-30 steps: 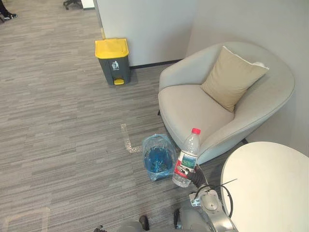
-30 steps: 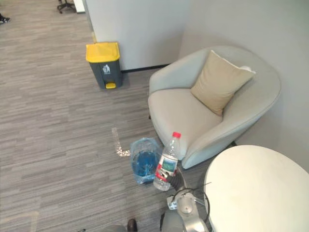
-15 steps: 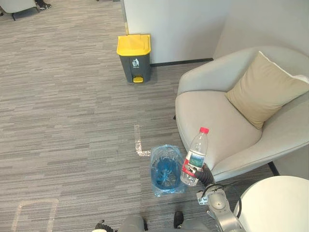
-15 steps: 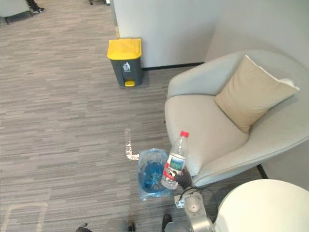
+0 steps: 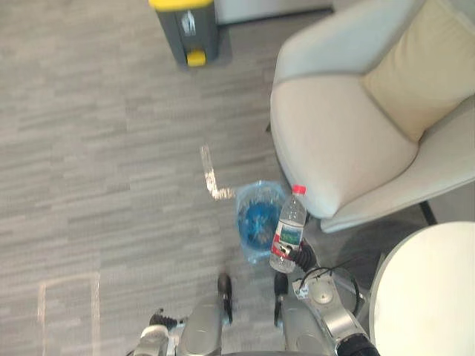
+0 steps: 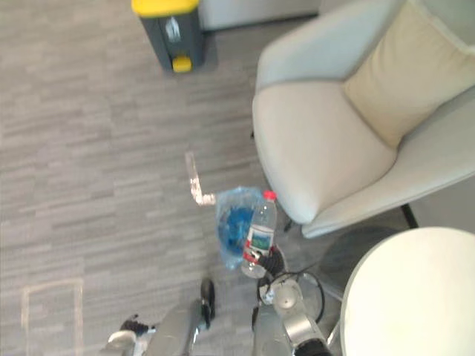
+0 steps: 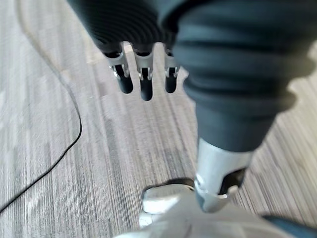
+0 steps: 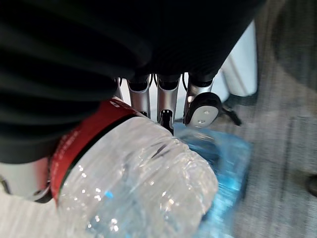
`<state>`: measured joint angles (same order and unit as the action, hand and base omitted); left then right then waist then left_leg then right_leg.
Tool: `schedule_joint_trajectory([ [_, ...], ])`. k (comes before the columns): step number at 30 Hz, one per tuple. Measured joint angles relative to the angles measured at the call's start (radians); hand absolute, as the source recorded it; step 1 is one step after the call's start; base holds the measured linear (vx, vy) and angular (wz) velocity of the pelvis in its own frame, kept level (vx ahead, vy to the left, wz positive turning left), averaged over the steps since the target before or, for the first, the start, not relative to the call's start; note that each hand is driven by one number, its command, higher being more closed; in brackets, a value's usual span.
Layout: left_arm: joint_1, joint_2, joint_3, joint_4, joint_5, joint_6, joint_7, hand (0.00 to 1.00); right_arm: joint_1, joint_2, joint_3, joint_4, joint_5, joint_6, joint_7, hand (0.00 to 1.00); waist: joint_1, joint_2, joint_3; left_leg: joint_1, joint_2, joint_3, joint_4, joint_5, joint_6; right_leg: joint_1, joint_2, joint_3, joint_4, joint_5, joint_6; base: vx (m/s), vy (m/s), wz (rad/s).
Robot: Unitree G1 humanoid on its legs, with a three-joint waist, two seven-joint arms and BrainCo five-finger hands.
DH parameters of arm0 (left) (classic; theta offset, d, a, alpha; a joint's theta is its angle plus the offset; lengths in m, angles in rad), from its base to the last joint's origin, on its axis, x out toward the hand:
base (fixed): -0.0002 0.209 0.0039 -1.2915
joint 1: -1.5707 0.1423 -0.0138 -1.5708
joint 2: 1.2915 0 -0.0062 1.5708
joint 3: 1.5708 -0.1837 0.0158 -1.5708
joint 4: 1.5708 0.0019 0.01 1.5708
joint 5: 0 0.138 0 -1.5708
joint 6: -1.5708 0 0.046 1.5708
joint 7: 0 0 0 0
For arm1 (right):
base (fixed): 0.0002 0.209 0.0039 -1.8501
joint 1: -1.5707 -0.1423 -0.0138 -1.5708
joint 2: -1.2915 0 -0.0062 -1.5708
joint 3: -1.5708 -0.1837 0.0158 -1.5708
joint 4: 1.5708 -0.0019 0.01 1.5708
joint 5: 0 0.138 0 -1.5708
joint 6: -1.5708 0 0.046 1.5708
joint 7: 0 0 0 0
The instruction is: Gather rubbish on tea table into small bin, then transfer packed bag to large trash can.
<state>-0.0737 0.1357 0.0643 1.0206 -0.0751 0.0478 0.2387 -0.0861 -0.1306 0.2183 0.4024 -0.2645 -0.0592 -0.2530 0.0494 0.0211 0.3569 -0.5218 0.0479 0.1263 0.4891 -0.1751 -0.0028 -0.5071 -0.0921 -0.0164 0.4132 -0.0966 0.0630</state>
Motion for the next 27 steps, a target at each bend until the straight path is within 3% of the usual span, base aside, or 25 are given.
schedule_joint_trajectory([
  [6, -0.105, -0.025, 0.076, -0.101, -0.111, -0.026, 0.043, 0.0, -0.177, -0.043, 0.018, -0.099, -0.01, 0.022, -0.051, 1.0, 0.02, 0.002, 0.037, -0.323, 0.035, -0.002, 0.11, 0.009, -0.005, -0.319, 0.002, -0.016, 0.111, 0.004, -0.01, -0.21, -0.042, 0.05],
  [11, -0.111, -0.045, 0.063, -0.276, -0.175, -0.07, 0.057, 0.0, -0.343, -0.099, 0.017, -0.122, -0.009, 0.033, -0.096, 1.0, 0.049, 0.003, 0.071, -0.466, 0.035, -0.009, 0.104, 0.057, -0.01, -0.468, -0.011, -0.039, 0.146, 0.03, -0.024, -0.06, -0.02, 0.14],
  [20, -0.11, -0.079, -0.043, -0.447, -0.242, -0.12, 0.041, 0.0, -0.605, -0.18, 0.036, -0.124, -0.01, 0.048, -0.162, 1.0, 0.083, 0.003, 0.079, -0.586, -0.003, -0.055, 0.068, 0.1, -0.023, -0.594, -0.056, -0.09, 0.199, -0.001, -0.04, 0.04, 0.006, 0.27],
  [27, -0.108, -0.08, -0.077, -0.472, -0.263, -0.141, 0.04, 0.0, -0.745, -0.253, 0.034, -0.032, -0.008, 0.051, -0.199, 1.0, 0.101, 0.003, 0.08, -0.621, -0.025, -0.056, 0.041, 0.115, -0.015, -0.64, -0.083, -0.103, 0.212, -0.024, -0.04, 0.06, 0.014, 0.13],
])
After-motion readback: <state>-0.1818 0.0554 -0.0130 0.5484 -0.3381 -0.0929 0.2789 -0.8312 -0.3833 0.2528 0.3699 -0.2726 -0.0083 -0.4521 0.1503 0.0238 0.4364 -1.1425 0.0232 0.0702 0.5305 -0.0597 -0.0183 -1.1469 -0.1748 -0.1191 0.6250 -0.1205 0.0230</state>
